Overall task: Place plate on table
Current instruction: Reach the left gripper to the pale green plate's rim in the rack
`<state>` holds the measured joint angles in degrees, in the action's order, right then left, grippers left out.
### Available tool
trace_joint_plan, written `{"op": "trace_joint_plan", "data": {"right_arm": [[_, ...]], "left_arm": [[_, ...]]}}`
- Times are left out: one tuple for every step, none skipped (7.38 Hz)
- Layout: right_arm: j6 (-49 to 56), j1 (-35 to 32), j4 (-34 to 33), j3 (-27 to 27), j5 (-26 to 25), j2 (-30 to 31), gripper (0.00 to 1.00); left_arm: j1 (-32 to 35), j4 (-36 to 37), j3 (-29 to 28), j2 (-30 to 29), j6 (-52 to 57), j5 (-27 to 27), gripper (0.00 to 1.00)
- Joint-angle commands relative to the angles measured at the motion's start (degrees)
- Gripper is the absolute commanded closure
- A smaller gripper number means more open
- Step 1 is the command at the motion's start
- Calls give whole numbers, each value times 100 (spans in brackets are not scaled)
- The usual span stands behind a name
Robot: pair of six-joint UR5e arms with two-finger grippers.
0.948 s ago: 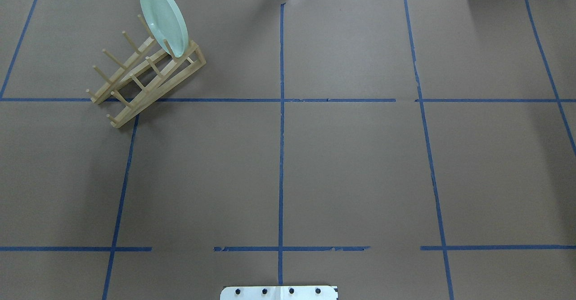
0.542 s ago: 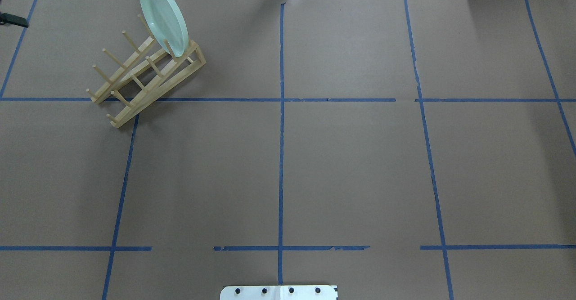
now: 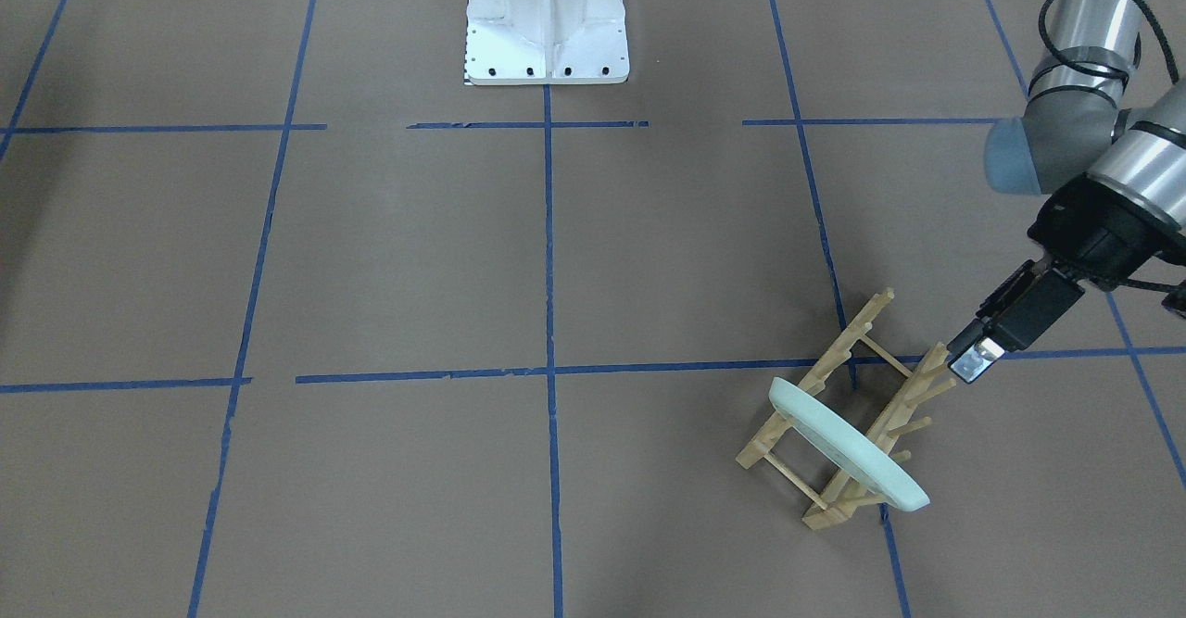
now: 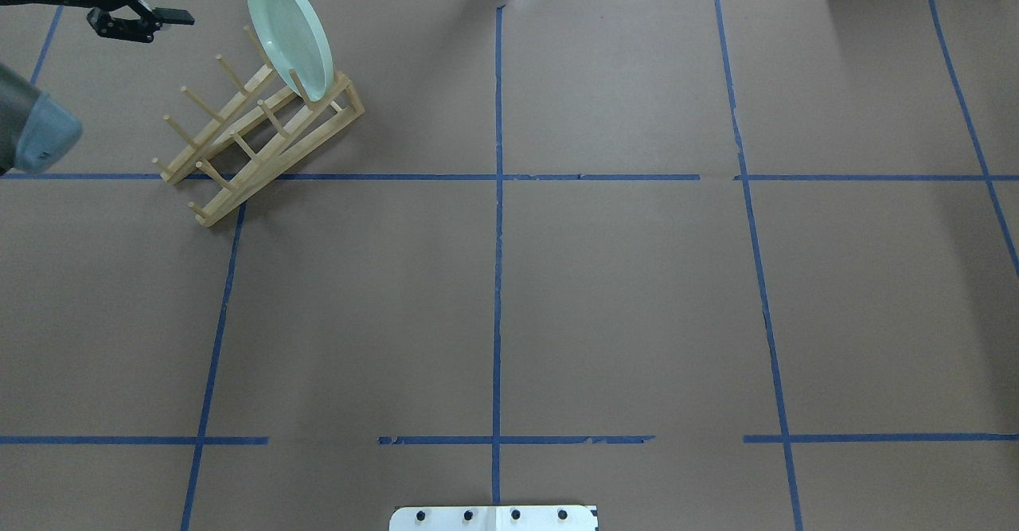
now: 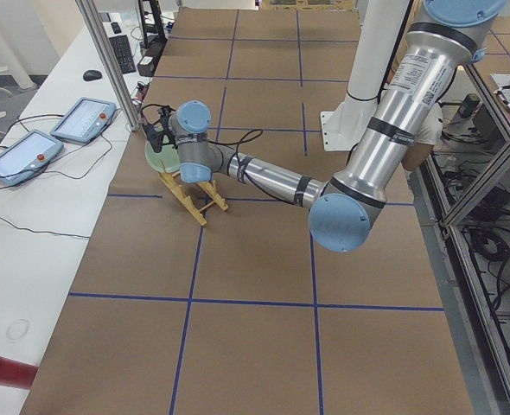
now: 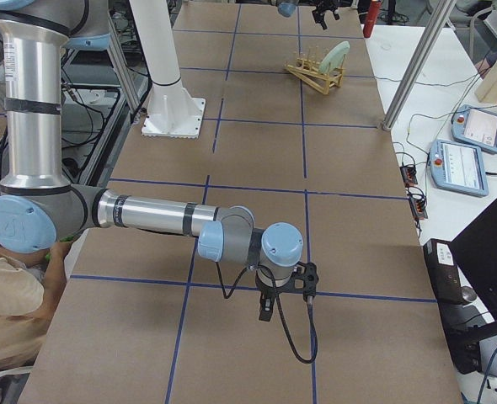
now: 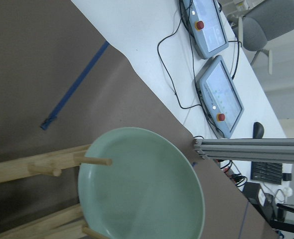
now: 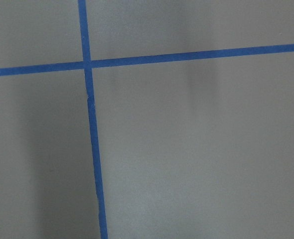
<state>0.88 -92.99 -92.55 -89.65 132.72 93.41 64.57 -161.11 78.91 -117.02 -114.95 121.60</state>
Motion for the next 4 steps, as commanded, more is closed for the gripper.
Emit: {"op": "trace_joint_plan", "data": {"right_arm": [[0,0,0,0,0,1,0],[0,0,0,0,0,1,0],[0,0,0,0,0,1,0],[0,0,0,0,0,-7,0]], "left_arm": [[-234,-105,-279,-180,-116,-470,0],[-408,-105,-367,-302,-133,-1019,0],[-488,-105,-516,-408,-133,-1173,1],[-489,-105,-535,-452,-125,-1174,6]]}}
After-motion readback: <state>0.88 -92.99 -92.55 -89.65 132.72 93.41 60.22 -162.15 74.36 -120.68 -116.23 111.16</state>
